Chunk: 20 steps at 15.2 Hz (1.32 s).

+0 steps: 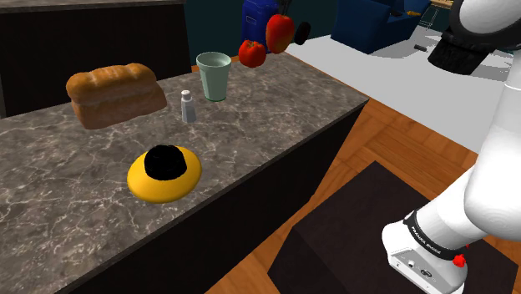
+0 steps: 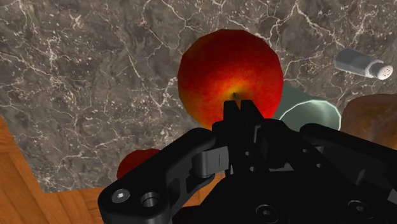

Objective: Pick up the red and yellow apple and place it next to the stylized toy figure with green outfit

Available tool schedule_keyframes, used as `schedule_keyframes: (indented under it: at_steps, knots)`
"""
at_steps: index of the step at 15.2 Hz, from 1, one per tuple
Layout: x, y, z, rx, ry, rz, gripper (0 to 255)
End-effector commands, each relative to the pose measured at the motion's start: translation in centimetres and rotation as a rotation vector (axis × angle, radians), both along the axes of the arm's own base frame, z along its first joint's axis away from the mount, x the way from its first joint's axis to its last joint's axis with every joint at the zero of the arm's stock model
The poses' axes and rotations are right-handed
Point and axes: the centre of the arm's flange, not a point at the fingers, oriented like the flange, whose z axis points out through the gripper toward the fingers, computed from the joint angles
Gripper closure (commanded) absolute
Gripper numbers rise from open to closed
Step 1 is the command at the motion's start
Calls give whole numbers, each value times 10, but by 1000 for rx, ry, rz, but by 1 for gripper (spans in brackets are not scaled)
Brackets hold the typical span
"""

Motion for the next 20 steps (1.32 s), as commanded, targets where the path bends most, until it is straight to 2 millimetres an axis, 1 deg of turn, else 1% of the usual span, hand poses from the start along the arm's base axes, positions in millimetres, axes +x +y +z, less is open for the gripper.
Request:
schedule_keyframes:
  at_steps: [1, 2, 20]
  knots:
    - [-1, -1, 10, 0, 0, 0, 255]
    - [-1, -1, 14, 0, 0, 0, 255]
    - [-104, 213, 14, 0, 0, 0, 255]
